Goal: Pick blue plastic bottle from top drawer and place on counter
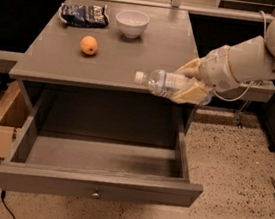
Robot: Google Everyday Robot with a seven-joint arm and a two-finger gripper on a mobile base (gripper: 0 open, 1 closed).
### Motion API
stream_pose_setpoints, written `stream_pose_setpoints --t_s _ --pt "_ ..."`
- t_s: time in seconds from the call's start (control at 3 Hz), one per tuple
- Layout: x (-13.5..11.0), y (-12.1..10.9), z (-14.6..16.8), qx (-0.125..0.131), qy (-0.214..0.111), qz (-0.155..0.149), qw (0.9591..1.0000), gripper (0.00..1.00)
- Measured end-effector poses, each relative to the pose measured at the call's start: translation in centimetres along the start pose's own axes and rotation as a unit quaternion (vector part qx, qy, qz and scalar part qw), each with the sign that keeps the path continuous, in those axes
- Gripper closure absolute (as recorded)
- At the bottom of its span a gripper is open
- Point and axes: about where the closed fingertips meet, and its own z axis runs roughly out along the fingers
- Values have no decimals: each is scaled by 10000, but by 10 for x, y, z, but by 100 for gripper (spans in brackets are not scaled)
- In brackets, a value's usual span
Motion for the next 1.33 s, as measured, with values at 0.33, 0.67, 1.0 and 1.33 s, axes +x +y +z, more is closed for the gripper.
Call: stream_pose_setpoints --t_s 0.33,0.67,1.0,1.33 --pt "-18 -39 -5 159 -110 58 9998 100" --pt "-18 -79 8 190 -155 379 9990 100" --pt "-11 -112 27 110 -71 830 9965 100" --pt "1 -132 47 -25 66 1335 9910 100"
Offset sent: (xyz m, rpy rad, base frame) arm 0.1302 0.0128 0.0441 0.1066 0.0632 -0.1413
